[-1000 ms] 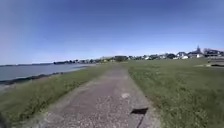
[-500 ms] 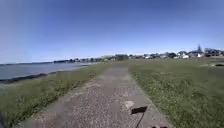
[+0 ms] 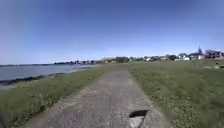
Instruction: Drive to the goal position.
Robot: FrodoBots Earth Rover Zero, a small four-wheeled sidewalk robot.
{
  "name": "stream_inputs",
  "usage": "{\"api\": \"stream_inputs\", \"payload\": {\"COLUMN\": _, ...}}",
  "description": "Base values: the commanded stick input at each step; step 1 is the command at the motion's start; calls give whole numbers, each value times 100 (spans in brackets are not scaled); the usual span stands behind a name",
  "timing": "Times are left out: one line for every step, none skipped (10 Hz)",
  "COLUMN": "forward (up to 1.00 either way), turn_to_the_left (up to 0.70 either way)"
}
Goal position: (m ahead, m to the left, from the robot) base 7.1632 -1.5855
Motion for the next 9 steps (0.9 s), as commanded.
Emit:
{"api": "stream_inputs", "payload": {"forward": 70, "turn_to_the_left": 0}}
{"api": "stream_inputs", "payload": {"forward": 70, "turn_to_the_left": 0}}
{"api": "stream_inputs", "payload": {"forward": 70, "turn_to_the_left": 0}}
{"api": "stream_inputs", "payload": {"forward": 70, "turn_to_the_left": 0}}
{"api": "stream_inputs", "payload": {"forward": 70, "turn_to_the_left": 0}}
{"api": "stream_inputs", "payload": {"forward": 70, "turn_to_the_left": 0}}
{"api": "stream_inputs", "payload": {"forward": 70, "turn_to_the_left": 0}}
{"api": "stream_inputs", "payload": {"forward": 70, "turn_to_the_left": 0}}
{"api": "stream_inputs", "payload": {"forward": 70, "turn_to_the_left": 0}}
